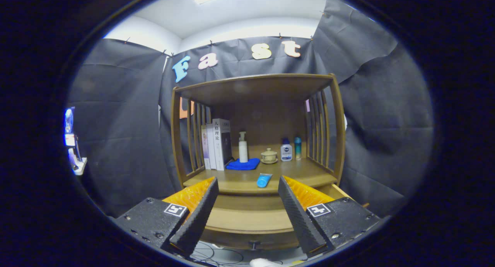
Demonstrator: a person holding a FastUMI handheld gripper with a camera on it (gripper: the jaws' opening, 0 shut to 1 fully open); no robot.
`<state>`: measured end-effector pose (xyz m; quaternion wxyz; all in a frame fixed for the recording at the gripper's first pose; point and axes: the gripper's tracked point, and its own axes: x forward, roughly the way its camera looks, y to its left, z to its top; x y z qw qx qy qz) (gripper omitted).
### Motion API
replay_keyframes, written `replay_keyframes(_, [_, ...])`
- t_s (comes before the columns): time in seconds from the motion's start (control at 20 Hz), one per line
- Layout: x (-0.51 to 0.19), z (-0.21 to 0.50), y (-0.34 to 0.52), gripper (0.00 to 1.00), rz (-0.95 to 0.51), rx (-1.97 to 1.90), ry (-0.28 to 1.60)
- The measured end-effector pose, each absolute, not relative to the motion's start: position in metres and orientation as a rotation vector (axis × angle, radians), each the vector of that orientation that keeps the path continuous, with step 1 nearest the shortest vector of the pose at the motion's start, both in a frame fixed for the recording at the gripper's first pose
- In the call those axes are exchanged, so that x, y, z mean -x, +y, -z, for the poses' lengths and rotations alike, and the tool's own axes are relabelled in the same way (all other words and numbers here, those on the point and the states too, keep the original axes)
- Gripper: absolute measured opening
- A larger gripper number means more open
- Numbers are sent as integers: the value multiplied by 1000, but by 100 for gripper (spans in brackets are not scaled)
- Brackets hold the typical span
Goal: Pull open the drawer, take out the items inside it, and place them on the countertop above the cabinet.
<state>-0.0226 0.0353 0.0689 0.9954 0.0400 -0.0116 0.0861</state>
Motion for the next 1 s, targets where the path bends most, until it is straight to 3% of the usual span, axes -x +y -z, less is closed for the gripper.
replay_keyframes(0.25, [40,6,23,98,-87,-26,0])
replay_keyframes(0.55, [33,86,48,98,-115,16,118])
replay_keyframes(1.0, [8,104,33,98,-52,39,140])
